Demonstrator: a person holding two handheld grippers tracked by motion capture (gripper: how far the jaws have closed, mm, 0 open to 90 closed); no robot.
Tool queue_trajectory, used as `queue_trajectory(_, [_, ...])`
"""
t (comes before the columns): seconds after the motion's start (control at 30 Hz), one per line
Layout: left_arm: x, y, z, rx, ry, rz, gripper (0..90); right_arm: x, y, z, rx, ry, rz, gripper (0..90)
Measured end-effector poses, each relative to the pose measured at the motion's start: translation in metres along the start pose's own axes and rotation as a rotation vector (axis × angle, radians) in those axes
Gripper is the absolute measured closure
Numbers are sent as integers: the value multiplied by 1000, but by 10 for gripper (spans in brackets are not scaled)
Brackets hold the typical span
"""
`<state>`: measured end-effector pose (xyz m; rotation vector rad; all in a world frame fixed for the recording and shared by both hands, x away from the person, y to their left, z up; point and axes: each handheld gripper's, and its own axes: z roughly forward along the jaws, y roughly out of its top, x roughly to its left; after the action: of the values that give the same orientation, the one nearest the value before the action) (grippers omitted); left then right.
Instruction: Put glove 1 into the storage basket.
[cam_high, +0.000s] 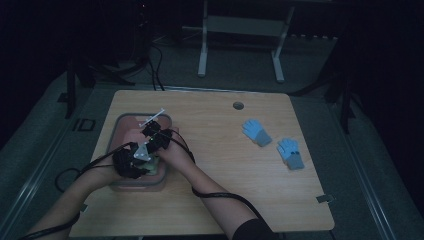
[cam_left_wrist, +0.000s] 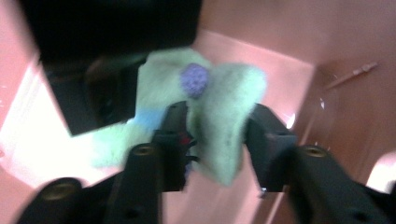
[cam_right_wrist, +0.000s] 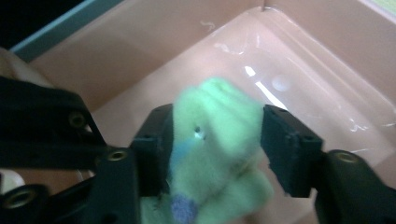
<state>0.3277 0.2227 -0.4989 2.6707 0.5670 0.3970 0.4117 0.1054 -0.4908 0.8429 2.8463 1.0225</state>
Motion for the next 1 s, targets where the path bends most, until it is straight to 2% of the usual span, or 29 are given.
queue_trajectory(0.13, [-3, 0, -5, -23, 26, -25, 481, -4, 0, -5, -14, -2, 7, 394])
queue_trajectory(0.2, [-4, 1, -10, -47, 27, -43, 475, -5, 1, -9, -28, -2, 10, 371])
queue_trajectory(0.23, [-5, 1, -13, -46, 45, -45, 447, -6, 1, -11, -35, 0, 9, 355])
queue_trajectory(0.33, [-6, 2, -24, -81, 60, -80, 409, -6, 1, -20, -52, 1, 0, 316])
queue_trajectory(0.47, [-6, 5, -37, -127, 60, -130, 415, -8, -2, -33, -72, 31, 3, 264])
queue_trajectory(0.57, [-9, 10, -42, -159, 53, -142, 419, -10, -7, -44, -92, 44, 4, 250])
queue_trajectory(0.7, [-16, 20, -44, -169, 28, -126, 428, -16, -15, -57, -109, 45, 15, 242])
queue_trajectory(0.77, [-20, 27, -43, -159, 16, -100, 428, -18, -20, -63, -113, 42, 14, 222])
queue_trajectory(0.8, [-20, 27, -43, -159, 16, -100, 428, -18, -20, -63, -113, 42, 14, 222])
queue_trajectory(0.87, [-27, 36, -43, -159, -5, -76, 429, -23, -28, -71, -120, 36, 9, 207])
queue_trajectory(1.0, [-33, 46, -41, -163, -16, -61, 435, -29, -36, -80, -128, 25, 19, 207])
